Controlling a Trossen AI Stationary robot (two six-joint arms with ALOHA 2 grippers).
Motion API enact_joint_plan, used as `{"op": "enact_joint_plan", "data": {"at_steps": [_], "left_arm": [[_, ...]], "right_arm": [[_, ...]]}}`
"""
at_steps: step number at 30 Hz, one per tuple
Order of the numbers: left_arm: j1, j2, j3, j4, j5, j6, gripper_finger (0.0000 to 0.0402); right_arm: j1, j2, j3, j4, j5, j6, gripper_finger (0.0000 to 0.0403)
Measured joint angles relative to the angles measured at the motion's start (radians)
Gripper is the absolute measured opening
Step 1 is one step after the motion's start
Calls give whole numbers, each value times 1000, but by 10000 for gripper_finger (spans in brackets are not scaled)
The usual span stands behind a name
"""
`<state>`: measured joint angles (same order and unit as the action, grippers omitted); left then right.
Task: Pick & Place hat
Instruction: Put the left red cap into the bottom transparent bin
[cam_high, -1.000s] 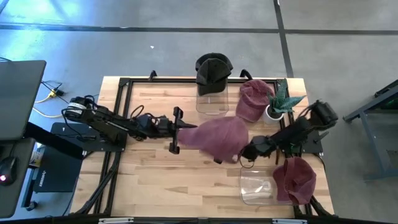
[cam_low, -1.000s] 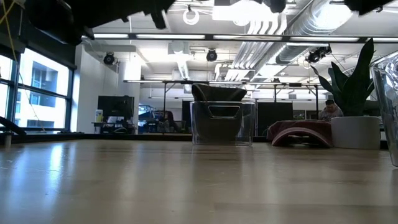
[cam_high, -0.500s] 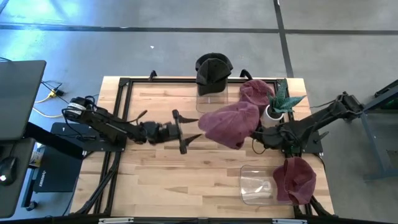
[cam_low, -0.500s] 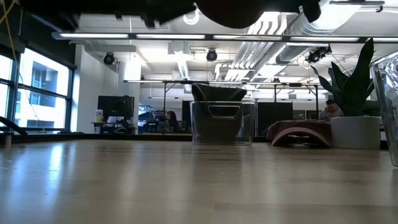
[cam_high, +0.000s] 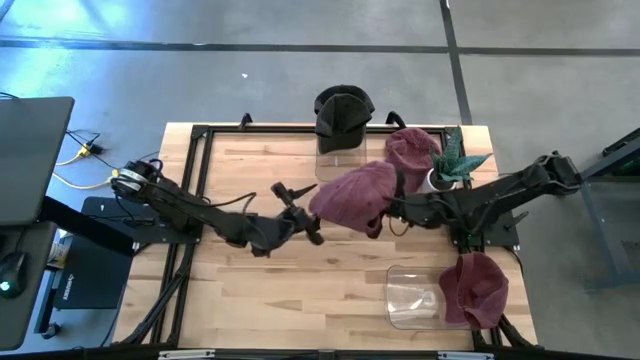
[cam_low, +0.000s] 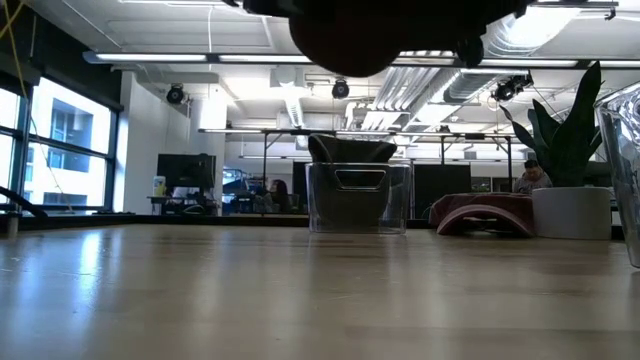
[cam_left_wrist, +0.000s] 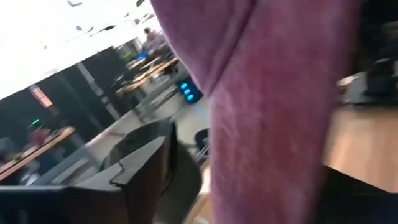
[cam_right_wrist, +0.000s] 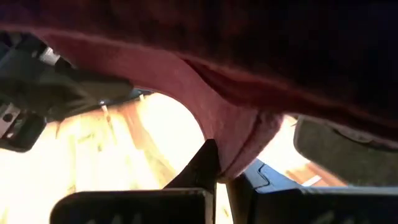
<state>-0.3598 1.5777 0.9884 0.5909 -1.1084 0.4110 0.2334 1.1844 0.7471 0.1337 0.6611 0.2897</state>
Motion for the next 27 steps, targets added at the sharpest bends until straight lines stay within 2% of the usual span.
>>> {"op": "enact_joint_plan", "data": {"at_steps": [4,7,9,10,14,18,21,23,27], "left_arm": [[-1,3,35,-113,-6,-81,184],[9,4,63,-233,23,-183,102],[29,1,89,-345,58,-300,38],[44,-7,100,-413,87,-373,20],[122,-27,137,-638,274,-620,17],[216,-24,121,-700,542,-779,6],[272,-22,84,-687,696,-825,4],[300,-22,42,-669,762,-848,3],[353,-20,-91,-493,906,-910,2]], "right_arm": [[-22,1,0,-19,-55,22,8],[-26,1,0,-29,-73,25,12],[-26,1,-2,-49,-75,24,20],[-26,1,-3,-62,-89,15,25],[-26,1,-3,-105,-120,-25,56],[-26,-7,-3,-202,-120,-43,106],[-26,-49,-1,-305,-119,-30,144],[-26,-85,0,-399,-134,37,164],[-25,-174,0,-560,-217,209,182]]}}
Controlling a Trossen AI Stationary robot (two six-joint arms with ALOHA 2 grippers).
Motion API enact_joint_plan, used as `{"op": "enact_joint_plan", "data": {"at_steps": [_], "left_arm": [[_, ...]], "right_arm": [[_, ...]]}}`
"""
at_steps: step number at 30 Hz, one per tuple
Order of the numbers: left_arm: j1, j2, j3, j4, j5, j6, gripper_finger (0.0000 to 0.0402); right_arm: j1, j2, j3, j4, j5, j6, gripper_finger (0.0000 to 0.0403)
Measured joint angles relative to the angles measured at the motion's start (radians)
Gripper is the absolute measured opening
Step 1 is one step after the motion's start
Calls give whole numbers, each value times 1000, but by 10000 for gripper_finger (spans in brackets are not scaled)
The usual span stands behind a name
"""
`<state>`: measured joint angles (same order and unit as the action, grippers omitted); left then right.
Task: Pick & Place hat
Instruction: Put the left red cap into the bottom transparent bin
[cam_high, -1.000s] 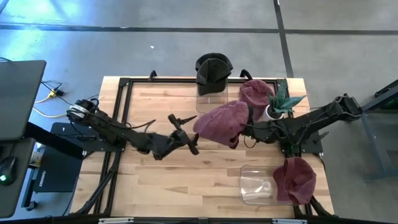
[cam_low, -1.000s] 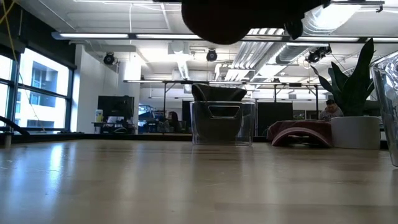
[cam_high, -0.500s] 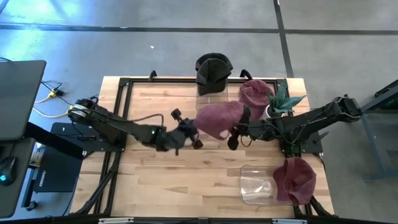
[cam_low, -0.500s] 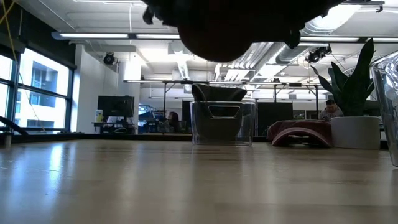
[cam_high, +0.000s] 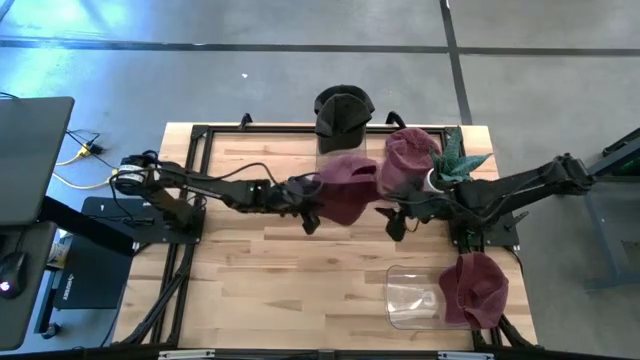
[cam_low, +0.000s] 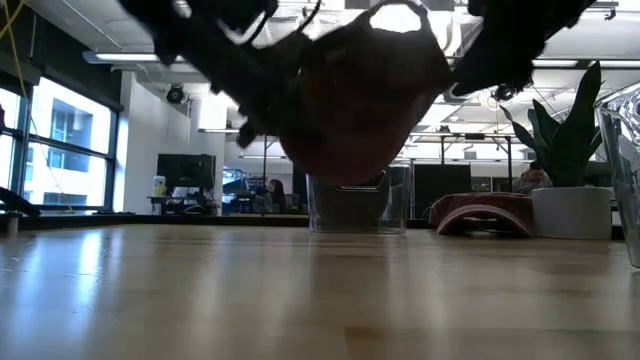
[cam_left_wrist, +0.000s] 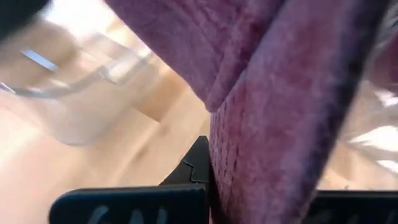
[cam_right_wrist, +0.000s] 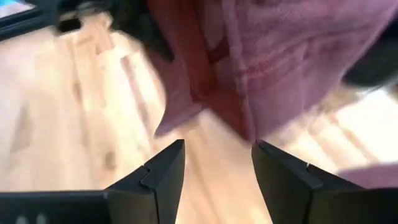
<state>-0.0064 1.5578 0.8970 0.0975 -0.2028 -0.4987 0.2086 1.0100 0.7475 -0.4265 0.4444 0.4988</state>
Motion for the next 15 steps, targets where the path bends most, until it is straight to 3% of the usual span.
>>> {"op": "enact_joint_plan", "data": {"at_steps": [2,5,9,12,15], "left_arm": [[25,0,-74,123,96,-32,2],[49,0,-155,287,219,-57,1],[49,-2,-176,300,250,-50,1],[37,-1,-177,321,239,-54,1],[20,-2,-176,334,239,-56,1]], "right_arm": [[16,-21,-1,-25,-64,8,181],[67,-25,-9,49,-154,-104,170],[112,-21,-10,260,-157,-265,142],[131,-25,-9,423,-61,-324,116],[157,-25,-9,470,185,-321,85]]}}
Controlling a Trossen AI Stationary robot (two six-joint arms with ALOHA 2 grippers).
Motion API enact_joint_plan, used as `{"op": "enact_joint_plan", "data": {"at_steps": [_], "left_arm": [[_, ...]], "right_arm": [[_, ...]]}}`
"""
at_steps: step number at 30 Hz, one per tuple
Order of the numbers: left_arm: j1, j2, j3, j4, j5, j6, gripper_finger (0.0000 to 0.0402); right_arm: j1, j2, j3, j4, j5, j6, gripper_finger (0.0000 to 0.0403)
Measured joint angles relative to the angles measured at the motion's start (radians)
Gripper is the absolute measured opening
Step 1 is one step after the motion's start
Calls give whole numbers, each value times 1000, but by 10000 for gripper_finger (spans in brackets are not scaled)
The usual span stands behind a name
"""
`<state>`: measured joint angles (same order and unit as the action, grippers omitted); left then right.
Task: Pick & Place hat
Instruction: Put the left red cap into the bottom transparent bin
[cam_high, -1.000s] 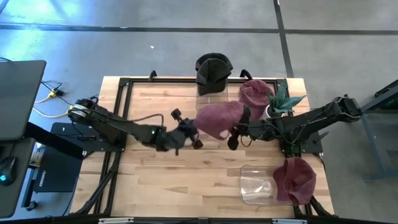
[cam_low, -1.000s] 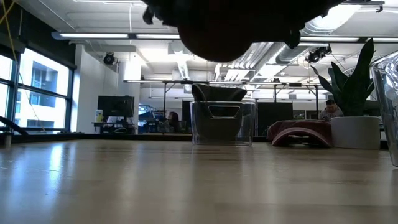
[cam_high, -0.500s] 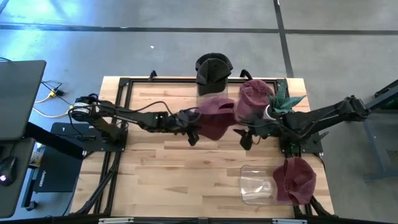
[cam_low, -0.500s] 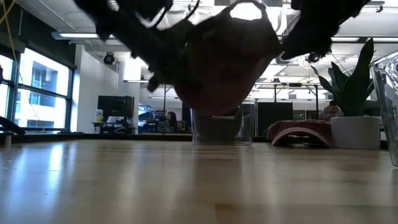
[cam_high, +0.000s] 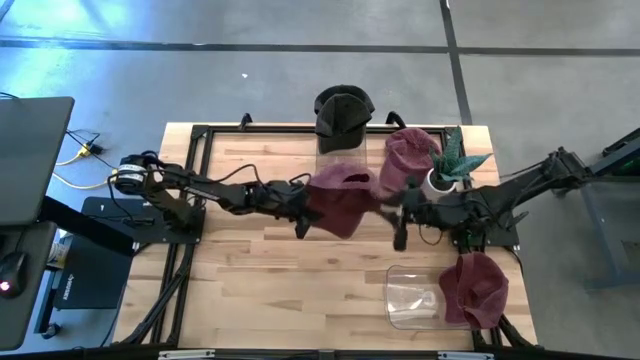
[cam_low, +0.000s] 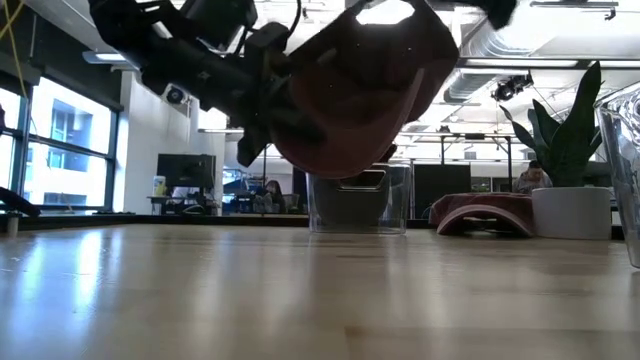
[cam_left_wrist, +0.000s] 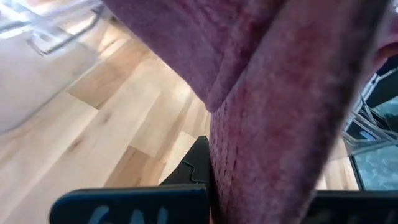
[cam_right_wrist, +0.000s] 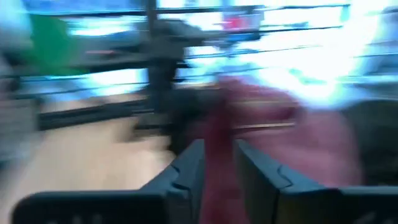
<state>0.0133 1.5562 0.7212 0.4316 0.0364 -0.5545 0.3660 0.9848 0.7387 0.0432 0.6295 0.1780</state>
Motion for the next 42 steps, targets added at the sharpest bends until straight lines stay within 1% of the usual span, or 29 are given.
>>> {"op": "enact_joint_plan", "data": {"at_steps": [3,4,5,7,10,14,15,16,19,21,24,27,30,33,35,37,38,41,42], "left_arm": [[-18,0,0,5,-2,0,1],[-25,0,0,4,-6,1,1],[-33,0,0,-1,-16,4,1],[-43,0,0,-10,-26,5,1],[-48,0,0,-10,-20,18,1],[-46,0,0,-27,-20,27,1],[-46,2,0,-24,-21,28,1],[-46,11,1,-10,-20,27,1],[-46,32,7,-4,-20,27,1],[-47,34,23,14,-20,27,1],[-47,32,42,20,-17,12,1],[-47,33,45,14,-52,-35,1],[-47,34,46,9,-76,-49,1],[-47,34,46,22,-76,-66,1],[-47,34,46,22,-75,-84,1],[-47,34,46,22,-66,-97,1],[-47,34,46,21,-57,-106,1],[-46,34,46,23,-33,-110,1],[-45,34,46,25,-23,-112,1]], "right_arm": [[17,7,0,-59,306,13,48],[17,8,0,-90,382,29,34],[14,8,0,-122,429,48,21],[-5,8,0,-158,444,78,6],[-30,8,0,-165,449,91,13],[-33,9,0,-157,505,88,18],[-32,9,0,-157,488,91,15],[-37,9,0,-157,445,91,12],[-88,26,0,-137,222,80,2],[-128,55,0,-121,105,82,4],[-191,124,0,-79,-21,74,5],[-250,198,-2,-32,-165,41,2],[-302,250,-2,15,-280,42,4],[-349,294,-1,28,-389,49,2],[-372,322,-1,29,-429,50,2],[-389,342,0,30,-430,50,3],[-394,347,0,31,-407,51,3],[-398,343,-1,29,-263,80,3],[-395,335,-1,29,-237,81,2]]}}
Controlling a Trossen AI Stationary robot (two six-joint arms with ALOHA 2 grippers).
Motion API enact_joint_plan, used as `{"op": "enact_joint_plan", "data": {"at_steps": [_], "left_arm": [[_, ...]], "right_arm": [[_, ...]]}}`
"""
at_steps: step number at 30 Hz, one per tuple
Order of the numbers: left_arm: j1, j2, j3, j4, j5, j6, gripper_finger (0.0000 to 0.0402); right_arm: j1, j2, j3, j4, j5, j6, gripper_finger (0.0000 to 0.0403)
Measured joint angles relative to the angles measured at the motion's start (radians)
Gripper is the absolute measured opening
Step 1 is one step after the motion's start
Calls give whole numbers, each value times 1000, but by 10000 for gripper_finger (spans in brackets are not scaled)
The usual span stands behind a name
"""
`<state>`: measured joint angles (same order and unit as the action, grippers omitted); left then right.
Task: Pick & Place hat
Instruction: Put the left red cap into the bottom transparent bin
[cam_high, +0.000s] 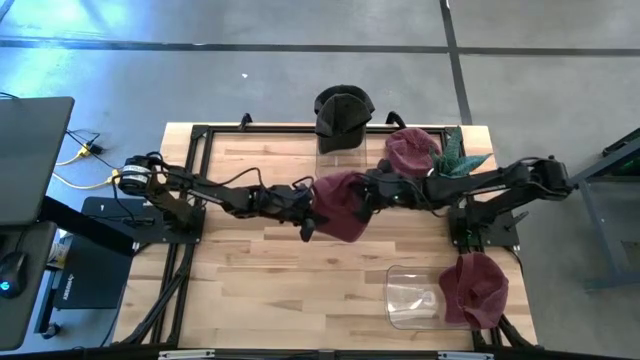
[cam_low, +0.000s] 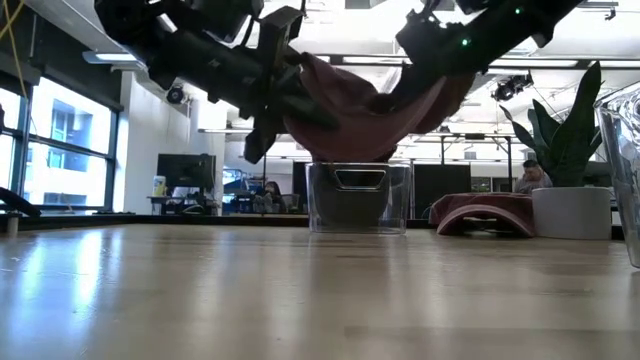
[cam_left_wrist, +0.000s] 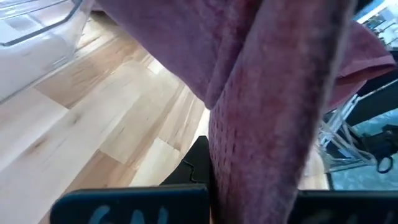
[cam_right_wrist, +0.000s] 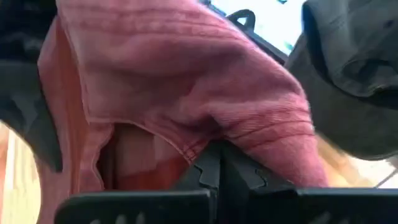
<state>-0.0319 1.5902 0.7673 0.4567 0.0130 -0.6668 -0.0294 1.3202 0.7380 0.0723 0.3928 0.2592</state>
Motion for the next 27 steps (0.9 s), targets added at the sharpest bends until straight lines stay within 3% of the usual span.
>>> {"op": "enact_joint_plan", "data": {"at_steps": [2,8,13,15,18,21,27], "left_arm": [[0,0,1,5,20,-1,1],[-2,0,1,-12,49,-28,1],[-2,-1,1,-6,103,-26,1],[-8,-1,1,-2,128,-19,1],[-18,-1,1,-6,140,-18,1],[-23,-1,1,-10,143,-13,1],[-23,-1,1,-2,226,11,1]], "right_arm": [[6,-18,0,-4,-9,2,1],[28,-76,0,-27,-289,24,6],[73,-119,0,-48,-366,-6,2],[91,-121,0,1,-351,-51,5],[103,-112,0,56,-233,-19,4],[93,-106,0,-5,-117,0,2],[39,-77,0,-47,3,39,4]]}}
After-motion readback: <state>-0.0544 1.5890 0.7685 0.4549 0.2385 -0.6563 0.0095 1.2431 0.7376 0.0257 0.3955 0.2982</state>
